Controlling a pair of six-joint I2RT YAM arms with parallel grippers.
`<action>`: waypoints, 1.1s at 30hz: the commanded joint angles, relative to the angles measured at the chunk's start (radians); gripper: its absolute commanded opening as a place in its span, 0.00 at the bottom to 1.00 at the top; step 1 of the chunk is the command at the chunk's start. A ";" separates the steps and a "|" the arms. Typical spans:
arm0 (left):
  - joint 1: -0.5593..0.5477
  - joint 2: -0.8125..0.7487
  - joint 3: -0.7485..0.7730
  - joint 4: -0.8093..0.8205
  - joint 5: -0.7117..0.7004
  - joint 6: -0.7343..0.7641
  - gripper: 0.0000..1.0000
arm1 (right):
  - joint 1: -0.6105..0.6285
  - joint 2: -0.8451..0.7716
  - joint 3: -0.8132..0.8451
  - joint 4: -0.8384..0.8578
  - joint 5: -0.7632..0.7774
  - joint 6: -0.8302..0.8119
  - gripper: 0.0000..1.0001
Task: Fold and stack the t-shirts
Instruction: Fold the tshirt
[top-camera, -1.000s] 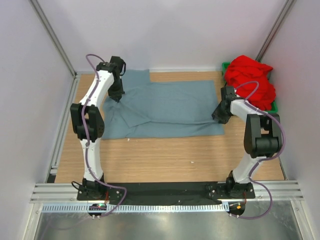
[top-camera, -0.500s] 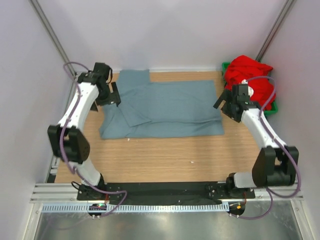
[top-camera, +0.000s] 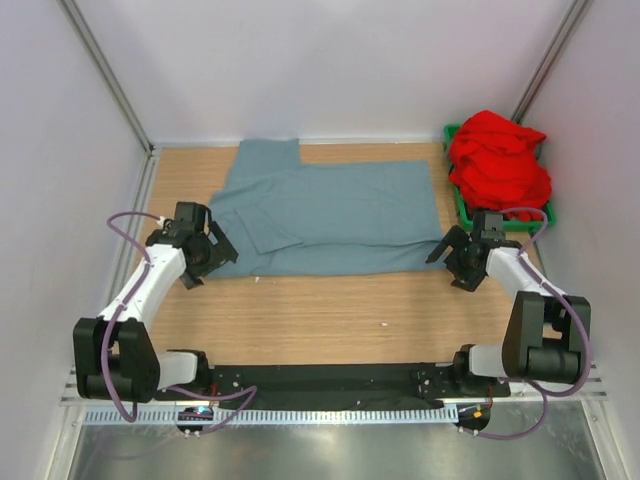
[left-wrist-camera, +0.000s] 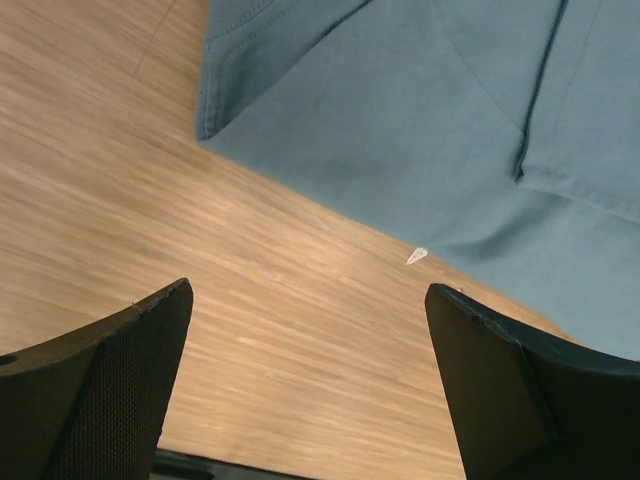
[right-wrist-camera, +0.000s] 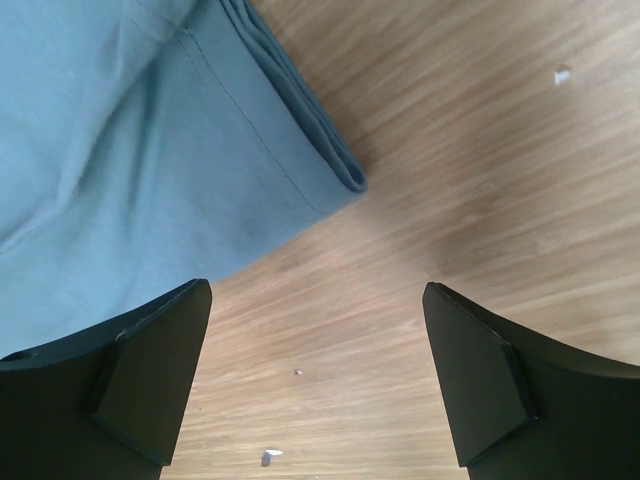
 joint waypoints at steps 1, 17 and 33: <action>0.007 0.000 -0.029 0.151 -0.036 -0.078 1.00 | -0.034 0.038 0.000 0.104 -0.087 0.001 0.93; 0.007 0.110 -0.167 0.341 -0.180 -0.182 0.88 | -0.066 0.183 -0.026 0.210 -0.122 -0.002 0.84; 0.007 0.209 -0.152 0.404 -0.214 -0.150 0.00 | -0.069 0.192 -0.039 0.214 -0.048 -0.002 0.05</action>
